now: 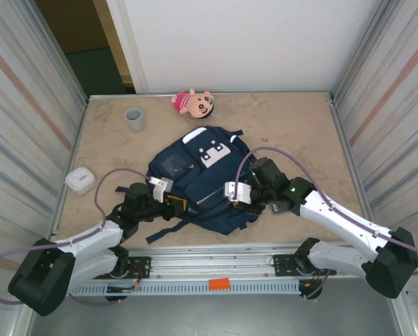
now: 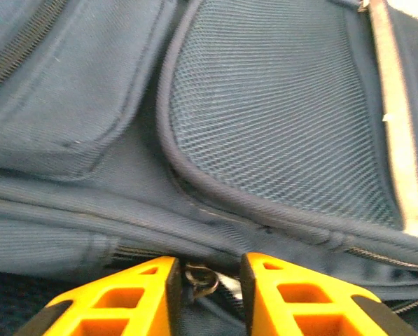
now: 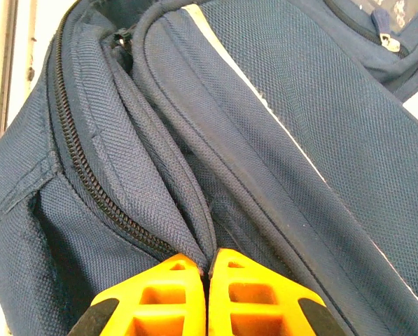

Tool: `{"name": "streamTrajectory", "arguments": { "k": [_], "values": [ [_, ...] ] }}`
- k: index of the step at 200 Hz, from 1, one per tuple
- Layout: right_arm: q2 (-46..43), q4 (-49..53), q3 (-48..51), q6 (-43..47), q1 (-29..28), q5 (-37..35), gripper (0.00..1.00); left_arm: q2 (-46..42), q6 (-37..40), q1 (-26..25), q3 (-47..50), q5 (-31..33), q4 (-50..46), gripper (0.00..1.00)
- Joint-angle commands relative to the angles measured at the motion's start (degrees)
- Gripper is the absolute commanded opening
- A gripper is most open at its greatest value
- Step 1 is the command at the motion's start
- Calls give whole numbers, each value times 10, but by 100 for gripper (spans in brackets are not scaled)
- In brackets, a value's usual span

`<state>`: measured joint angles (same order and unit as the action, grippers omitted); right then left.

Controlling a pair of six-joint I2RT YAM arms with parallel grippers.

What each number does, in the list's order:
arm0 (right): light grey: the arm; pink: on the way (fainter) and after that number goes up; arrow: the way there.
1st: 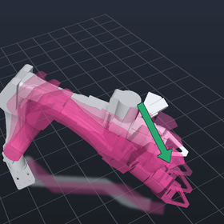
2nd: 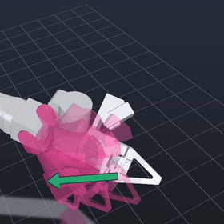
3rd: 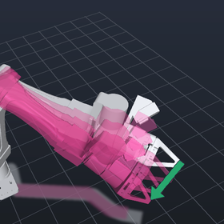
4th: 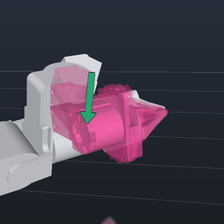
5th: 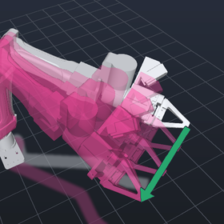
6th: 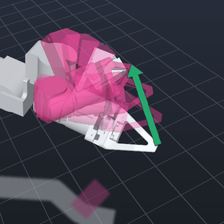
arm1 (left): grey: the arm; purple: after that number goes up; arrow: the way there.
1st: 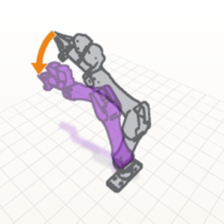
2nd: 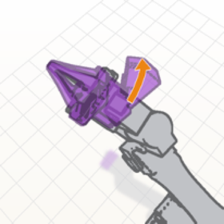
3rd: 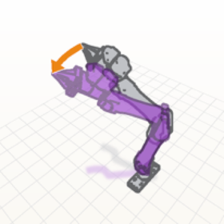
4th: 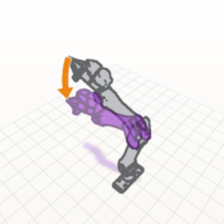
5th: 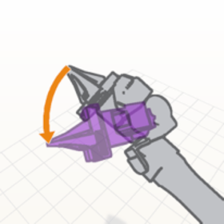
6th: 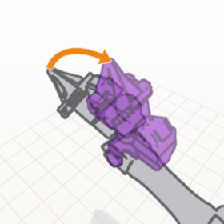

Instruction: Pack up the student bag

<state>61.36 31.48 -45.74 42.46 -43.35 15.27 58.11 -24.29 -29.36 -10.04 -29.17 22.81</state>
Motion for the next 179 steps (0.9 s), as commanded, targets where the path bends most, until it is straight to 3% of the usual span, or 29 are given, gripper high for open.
{"name": "streamTrajectory", "arguments": {
  "k": [1, 38, 56, 76, 99, 118, 147, 179],
  "values": [
    [3, -52, -19, -30, 6, -2, 0, 6, -40, -5, -15, -67, 19, 23],
    [8, -52, -21, -33, 6, -1, 0, -5, -64, -5, -14, -74, 16, 18],
    [7, -53, -22, -33, 7, -2, 0, -9, -59, -4, -15, -52, -16, 29],
    [5, -52, -22, -35, 6, -3, 0, -14, -58, -5, -8, -35, -38, 33],
    [2, -54, -20, -42, 6, -2, 0, -39, -62, -5, -2, -33, -43, 46],
    [1, -57, -18, -45, 7, 3, 0, -81, -58, -5, -3, 10, -71, 52],
    [-9, -60, -19, -55, 22, 23, 0, -149, -59, -5, 8, 97, -114, 56],
    [-32, -79, -16, -72, 55, 68, 0, -179, -42, -4, 21, 90, -140, 59]
  ]
}}
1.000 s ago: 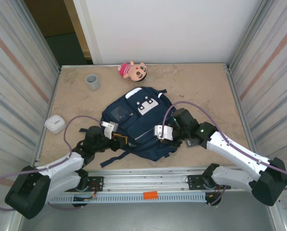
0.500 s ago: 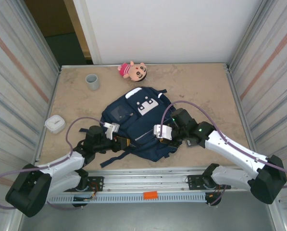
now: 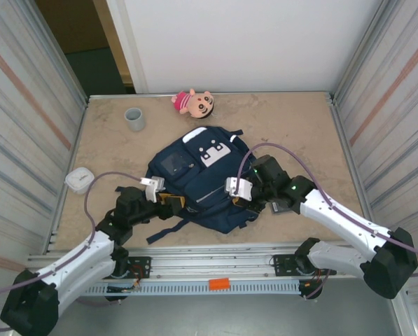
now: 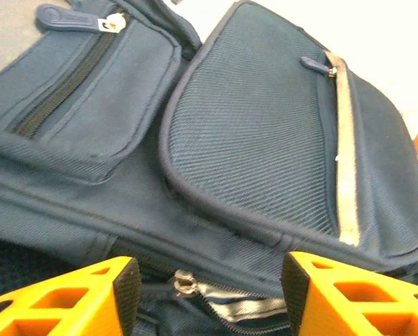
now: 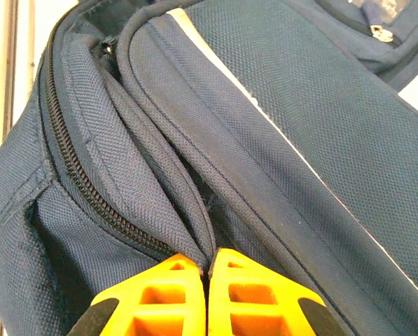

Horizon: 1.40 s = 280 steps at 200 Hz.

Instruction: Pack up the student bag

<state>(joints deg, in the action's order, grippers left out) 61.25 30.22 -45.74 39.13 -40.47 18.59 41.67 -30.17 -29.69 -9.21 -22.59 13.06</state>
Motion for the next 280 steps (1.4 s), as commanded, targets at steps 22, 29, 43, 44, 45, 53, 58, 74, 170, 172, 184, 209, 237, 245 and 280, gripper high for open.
{"name": "streamTrajectory", "arguments": {
  "k": [22, 29, 43, 44, 45, 53, 58, 74, 170, 172, 184, 209, 237, 245, 280],
  "values": [
    [-31, -66, -16, -41, 32, 40, 0, -10, 22, -2, 25, 1, -29, 60],
    [-30, -65, -17, -40, 32, 41, 0, -7, 19, -1, 30, -8, -14, 60],
    [-27, -63, -16, -40, 32, 46, 0, 9, 19, -2, 32, -23, 16, 61],
    [-27, -63, -16, -41, 32, 46, 0, 10, 19, -2, 32, -24, 18, 61],
    [-26, -63, -16, -41, 32, 47, 0, 11, 19, -2, 31, -25, 19, 62],
    [-26, -62, -16, -40, 32, 50, 0, 22, 22, -1, 29, -26, 29, 62],
    [-25, -62, -16, -40, 32, 51, 0, 30, 23, -1, 25, -27, 34, 62],
    [-22, -57, -16, -37, 32, 56, 0, 61, 31, -2, 13, -28, 48, 63],
    [-31, -34, -15, -35, -14, -66, 60, 80, 6, -1, -31, 39, 37, 61],
    [-29, -32, -15, -32, -17, -68, 60, 76, 6, -1, -30, 41, 35, 61],
    [-10, -23, -19, -13, -35, -78, 59, 59, 6, -2, -29, 55, 14, 61],
    [21, -30, -7, 30, -92, -126, 59, 22, 3, -1, -23, 82, -25, 62],
    [59, -90, 13, 61, -119, -176, 60, -11, 2, -2, -12, 90, -43, 62],
    [70, -110, 17, 67, -118, -183, 59, -16, 1, -2, -11, 90, -47, 62],
    [114, -103, 9, 100, -128, -181, 59, -26, -1, -2, -9, 95, -64, 62]
  ]
}}
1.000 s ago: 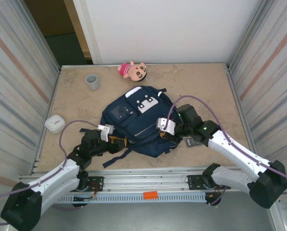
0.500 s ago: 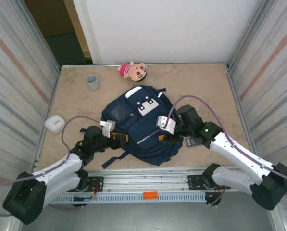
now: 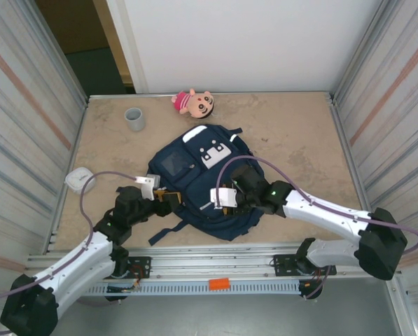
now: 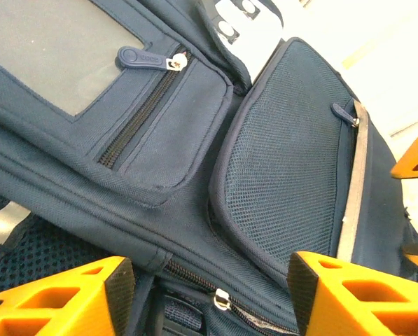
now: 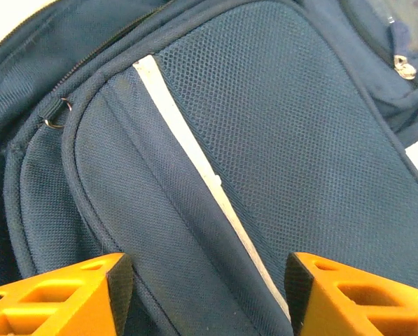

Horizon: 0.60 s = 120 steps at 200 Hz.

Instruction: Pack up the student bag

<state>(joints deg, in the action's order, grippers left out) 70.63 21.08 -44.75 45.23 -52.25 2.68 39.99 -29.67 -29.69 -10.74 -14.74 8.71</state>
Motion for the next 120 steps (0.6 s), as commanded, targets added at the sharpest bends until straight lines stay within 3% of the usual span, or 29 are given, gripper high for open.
{"name": "streamTrajectory", "arguments": {
  "k": [1, 79, 120],
  "values": [
    [20, -11, -1, 39, -10, -22, 59, -9, -7, -1, 6, 17, -21, 62],
    [-35, 45, 10, 19, -22, -35, 60, -9, -17, -2, 14, 31, -22, 62],
    [-7, 28, 11, 20, -22, -46, 60, -8, -18, -2, 15, 27, -19, 62]
  ]
}}
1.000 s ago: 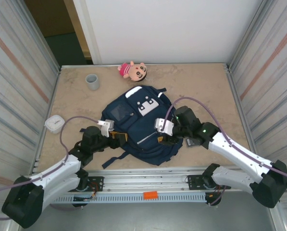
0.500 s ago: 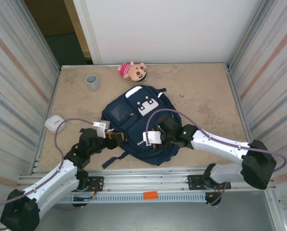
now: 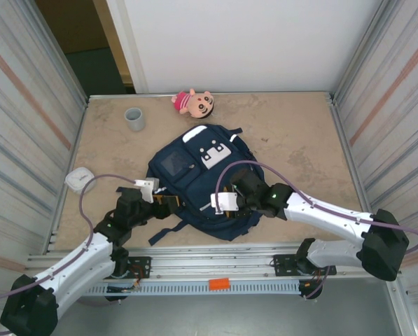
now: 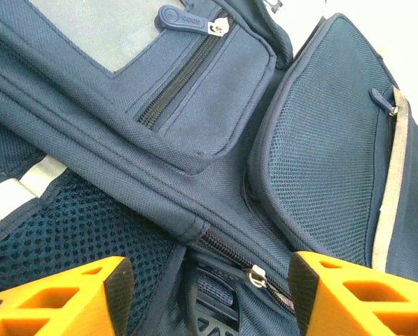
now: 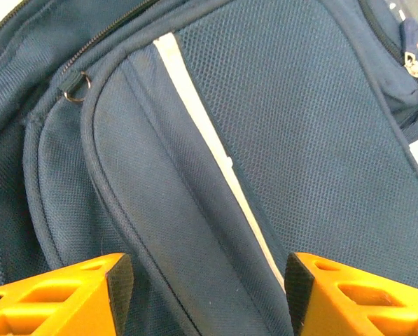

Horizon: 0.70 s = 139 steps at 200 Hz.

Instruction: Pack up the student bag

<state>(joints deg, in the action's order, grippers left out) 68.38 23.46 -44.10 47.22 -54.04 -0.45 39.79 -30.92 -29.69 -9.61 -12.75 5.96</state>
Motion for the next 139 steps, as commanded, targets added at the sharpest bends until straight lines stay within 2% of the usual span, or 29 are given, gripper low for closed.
{"name": "streamTrajectory", "arguments": {
  "k": [1, 21, 49, 91, 119, 139],
  "values": [
    [17, 5, 4, 0, -5, -16, 60, -6, -5, -1, 4, 6, 8, 62],
    [24, 6, -2, -13, -4, -22, 59, -9, -5, -2, 0, 5, 1, 62],
    [-26, 10, 2, -75, -3, 9, 59, -16, -7, -2, 2, 9, -4, 62],
    [-106, 9, 1, -443, 46, 94, 58, -15, -23, -1, -2, 13, -8, 62],
    [-143, 55, 12, -668, 53, 42, 61, -14, -30, -2, -11, 14, -23, 62],
    [-149, 93, 13, -783, 61, 51, 61, -13, -30, -2, -14, 16, -28, 62]
  ]
}}
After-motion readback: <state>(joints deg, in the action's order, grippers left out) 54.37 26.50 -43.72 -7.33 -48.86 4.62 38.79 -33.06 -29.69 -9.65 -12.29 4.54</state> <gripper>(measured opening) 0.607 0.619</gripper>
